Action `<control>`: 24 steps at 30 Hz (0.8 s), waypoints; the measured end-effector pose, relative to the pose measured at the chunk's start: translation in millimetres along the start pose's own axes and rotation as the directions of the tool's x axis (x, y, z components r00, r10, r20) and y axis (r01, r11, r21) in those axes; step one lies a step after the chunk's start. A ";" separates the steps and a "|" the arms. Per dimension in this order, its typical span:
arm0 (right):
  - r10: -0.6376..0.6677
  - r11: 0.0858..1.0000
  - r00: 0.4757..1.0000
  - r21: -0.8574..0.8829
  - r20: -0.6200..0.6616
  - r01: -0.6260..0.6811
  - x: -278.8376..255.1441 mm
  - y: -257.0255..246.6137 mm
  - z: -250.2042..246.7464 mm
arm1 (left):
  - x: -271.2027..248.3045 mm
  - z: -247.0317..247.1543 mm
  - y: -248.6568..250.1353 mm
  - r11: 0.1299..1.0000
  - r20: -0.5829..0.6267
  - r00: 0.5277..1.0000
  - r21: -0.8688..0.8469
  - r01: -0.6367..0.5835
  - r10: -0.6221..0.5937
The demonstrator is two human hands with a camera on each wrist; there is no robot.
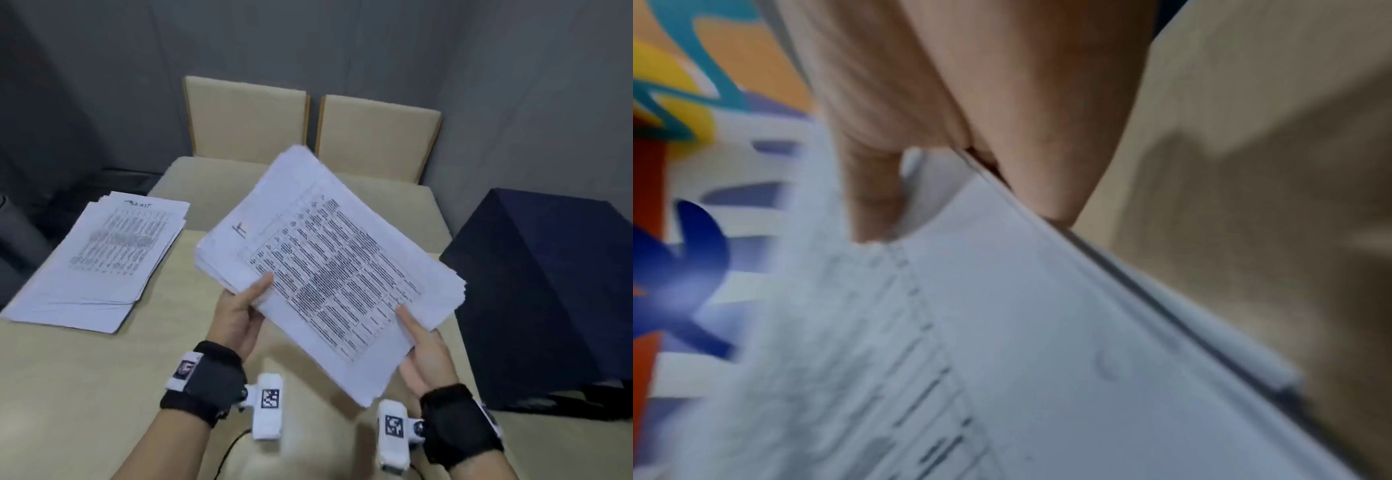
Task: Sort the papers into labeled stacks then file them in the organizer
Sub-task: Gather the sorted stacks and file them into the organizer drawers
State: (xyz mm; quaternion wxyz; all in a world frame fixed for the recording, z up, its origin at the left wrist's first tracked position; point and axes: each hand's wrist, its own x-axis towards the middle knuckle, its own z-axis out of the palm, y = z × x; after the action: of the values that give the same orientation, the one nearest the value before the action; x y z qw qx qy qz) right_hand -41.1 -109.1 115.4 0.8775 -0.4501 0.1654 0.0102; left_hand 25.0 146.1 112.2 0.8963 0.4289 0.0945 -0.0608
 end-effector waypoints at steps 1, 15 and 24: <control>-0.062 0.994 0.998 -0.086 -0.011 0.061 2.3 -14.7 -0.7 | 6.1 -5.7 7.4 0.999 -0.020 0.999 -0.010 -0.046 0.045; -0.332 0.697 0.942 -0.663 0.037 0.272 27.6 -27.4 -85.8 | 5.0 5.1 -61.0 0.840 -0.190 0.953 0.532 -0.102 0.236; -0.508 0.107 0.713 -0.786 0.483 0.609 43.4 -39.0 -87.7 | 30.7 30.6 -48.2 0.845 -0.356 0.843 0.500 -0.191 0.402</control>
State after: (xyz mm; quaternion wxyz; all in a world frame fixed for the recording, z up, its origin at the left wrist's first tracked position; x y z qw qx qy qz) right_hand -18.2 -207.5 85.7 0.4143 -0.8806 -0.0919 -0.2105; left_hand 49.3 91.1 87.7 0.7254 0.6342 0.2122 0.1630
